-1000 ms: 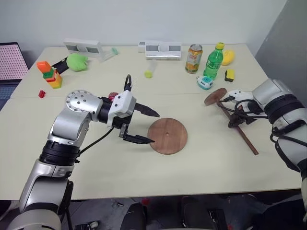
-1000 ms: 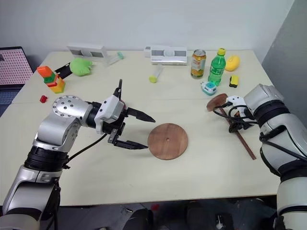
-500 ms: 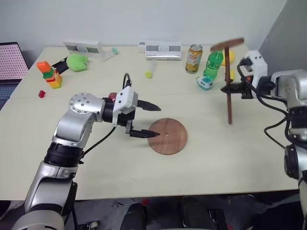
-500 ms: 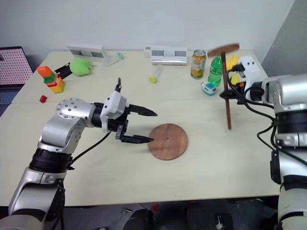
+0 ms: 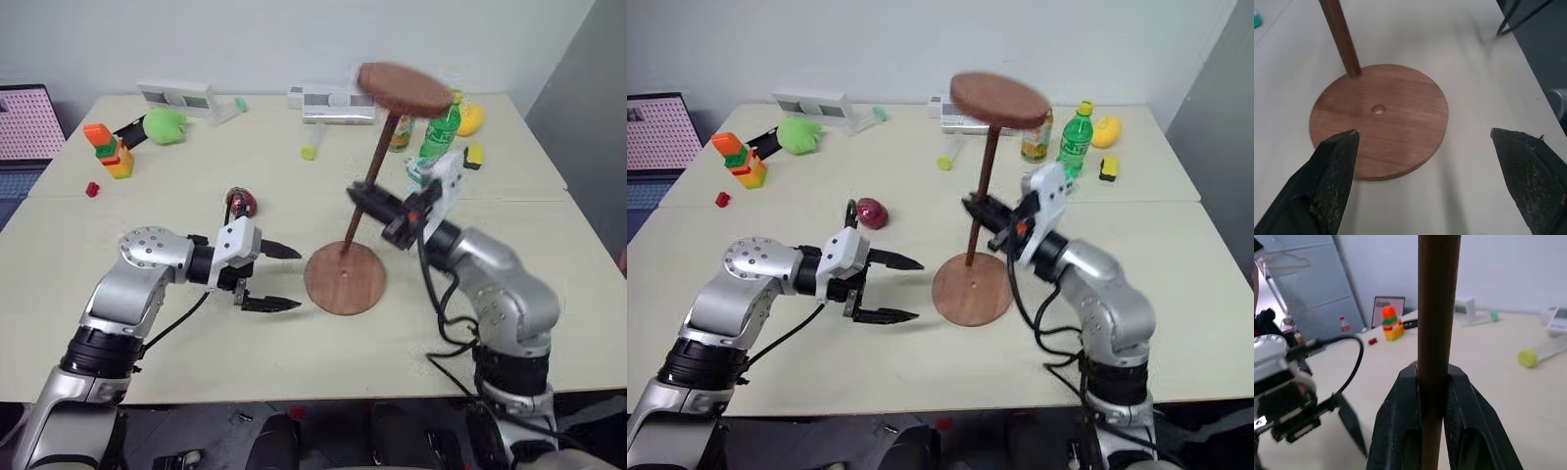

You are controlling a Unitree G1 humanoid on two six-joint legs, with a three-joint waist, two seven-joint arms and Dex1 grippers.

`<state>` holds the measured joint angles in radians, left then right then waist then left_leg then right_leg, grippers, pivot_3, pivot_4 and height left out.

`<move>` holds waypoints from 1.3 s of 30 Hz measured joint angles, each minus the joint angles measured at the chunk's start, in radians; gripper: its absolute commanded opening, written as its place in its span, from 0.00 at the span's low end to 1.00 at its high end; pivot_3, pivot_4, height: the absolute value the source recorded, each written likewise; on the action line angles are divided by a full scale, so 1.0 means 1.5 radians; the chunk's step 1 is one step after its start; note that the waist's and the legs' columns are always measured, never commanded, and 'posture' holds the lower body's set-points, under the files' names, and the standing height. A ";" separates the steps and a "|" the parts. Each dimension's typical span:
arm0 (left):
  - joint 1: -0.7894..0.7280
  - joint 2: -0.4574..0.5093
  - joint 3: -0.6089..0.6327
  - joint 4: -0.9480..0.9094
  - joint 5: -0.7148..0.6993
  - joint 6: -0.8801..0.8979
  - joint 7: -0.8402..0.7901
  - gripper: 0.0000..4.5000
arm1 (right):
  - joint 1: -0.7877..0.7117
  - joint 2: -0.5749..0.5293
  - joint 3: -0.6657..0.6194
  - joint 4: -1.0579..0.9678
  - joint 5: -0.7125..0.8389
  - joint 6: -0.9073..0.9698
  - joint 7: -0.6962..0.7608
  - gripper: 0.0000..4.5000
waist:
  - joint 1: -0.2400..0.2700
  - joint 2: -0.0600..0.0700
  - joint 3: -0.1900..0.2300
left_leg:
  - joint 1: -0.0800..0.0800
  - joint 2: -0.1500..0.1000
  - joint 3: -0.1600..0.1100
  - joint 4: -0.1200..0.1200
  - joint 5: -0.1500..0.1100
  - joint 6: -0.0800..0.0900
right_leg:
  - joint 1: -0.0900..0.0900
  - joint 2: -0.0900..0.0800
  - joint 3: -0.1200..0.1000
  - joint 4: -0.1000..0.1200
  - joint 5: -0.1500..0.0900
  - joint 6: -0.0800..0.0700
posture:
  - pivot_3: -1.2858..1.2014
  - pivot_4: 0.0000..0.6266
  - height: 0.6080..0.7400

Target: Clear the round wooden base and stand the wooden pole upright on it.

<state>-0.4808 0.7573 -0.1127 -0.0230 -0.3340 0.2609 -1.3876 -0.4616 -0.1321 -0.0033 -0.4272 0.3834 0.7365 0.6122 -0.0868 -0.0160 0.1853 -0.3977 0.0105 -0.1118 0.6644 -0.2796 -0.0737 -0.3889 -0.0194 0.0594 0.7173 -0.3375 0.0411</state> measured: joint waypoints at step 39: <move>0.026 0.001 0.001 -0.027 -0.012 0.009 0.015 1.00 | 0.057 -0.085 0.150 0.092 -0.093 -0.224 -0.015 0.05 | 0.003 -0.001 -0.001 | 0.003 0.000 0.000 0.000 -0.001 0.003 | 0.003 0.000 0.000 0.000 0.000 0.000 | 0.52 0.24 1.00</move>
<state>-0.4425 0.7591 -0.1111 -0.0640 -0.3523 0.2737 -1.3645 -0.3768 -0.2589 0.2222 -0.2899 0.2446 0.4010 0.5893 -0.0818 -0.0171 0.1838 -0.3932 0.0106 -0.1115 0.6641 -0.2818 -0.0699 -0.3846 -0.0190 0.0599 0.7168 -0.3375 0.0411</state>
